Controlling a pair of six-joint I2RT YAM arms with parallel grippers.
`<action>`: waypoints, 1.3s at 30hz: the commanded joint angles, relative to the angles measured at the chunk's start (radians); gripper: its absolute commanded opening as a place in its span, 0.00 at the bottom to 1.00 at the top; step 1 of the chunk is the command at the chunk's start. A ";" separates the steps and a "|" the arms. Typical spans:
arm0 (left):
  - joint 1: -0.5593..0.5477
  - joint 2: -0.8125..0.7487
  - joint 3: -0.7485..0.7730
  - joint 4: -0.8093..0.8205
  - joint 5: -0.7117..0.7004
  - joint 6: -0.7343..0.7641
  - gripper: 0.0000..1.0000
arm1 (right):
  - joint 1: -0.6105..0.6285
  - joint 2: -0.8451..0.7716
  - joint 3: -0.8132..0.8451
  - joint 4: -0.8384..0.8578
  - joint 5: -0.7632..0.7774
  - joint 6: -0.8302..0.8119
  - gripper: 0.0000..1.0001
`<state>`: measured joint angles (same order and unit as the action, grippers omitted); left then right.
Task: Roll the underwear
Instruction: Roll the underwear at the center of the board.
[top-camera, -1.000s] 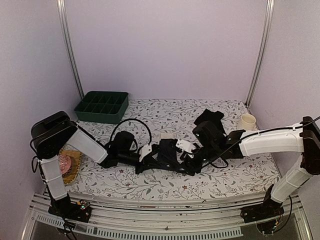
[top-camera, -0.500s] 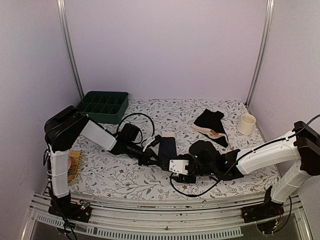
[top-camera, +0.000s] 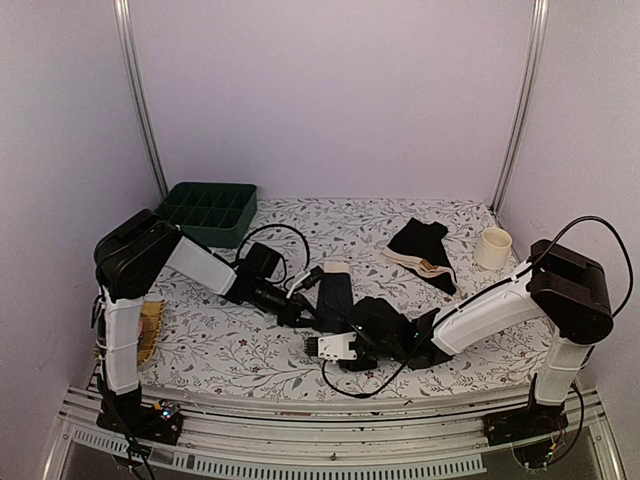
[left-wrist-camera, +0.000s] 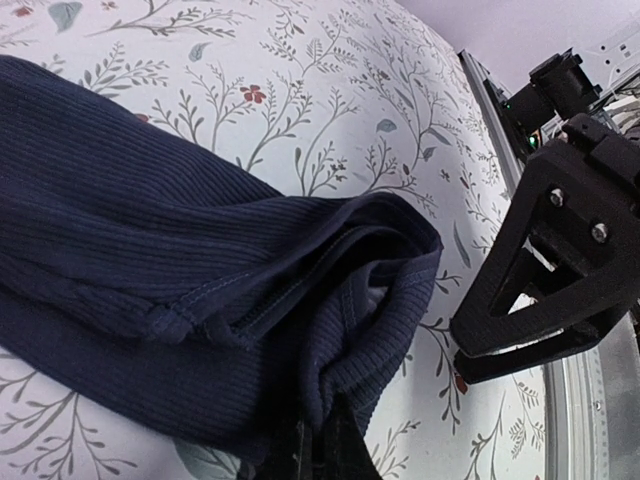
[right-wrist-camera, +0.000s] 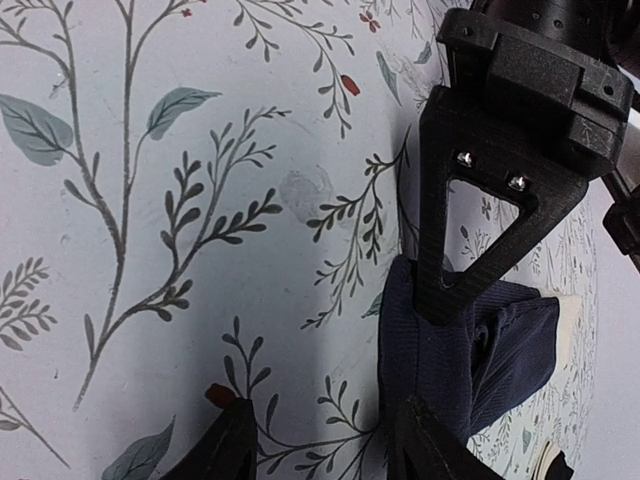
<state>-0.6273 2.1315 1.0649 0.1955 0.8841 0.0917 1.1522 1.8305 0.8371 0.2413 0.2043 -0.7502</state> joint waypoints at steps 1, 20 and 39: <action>0.015 0.043 -0.006 -0.088 -0.043 0.002 0.00 | 0.006 0.054 0.026 0.020 0.091 -0.035 0.49; 0.020 0.048 0.007 -0.110 -0.034 0.016 0.00 | -0.068 0.124 0.104 -0.111 0.035 0.060 0.42; 0.039 -0.031 -0.029 -0.088 0.030 0.032 0.22 | -0.142 0.220 0.235 -0.346 -0.121 0.243 0.11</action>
<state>-0.6140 2.1345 1.0737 0.1654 0.9222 0.1078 1.0321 1.9808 1.0763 0.0635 0.1352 -0.5602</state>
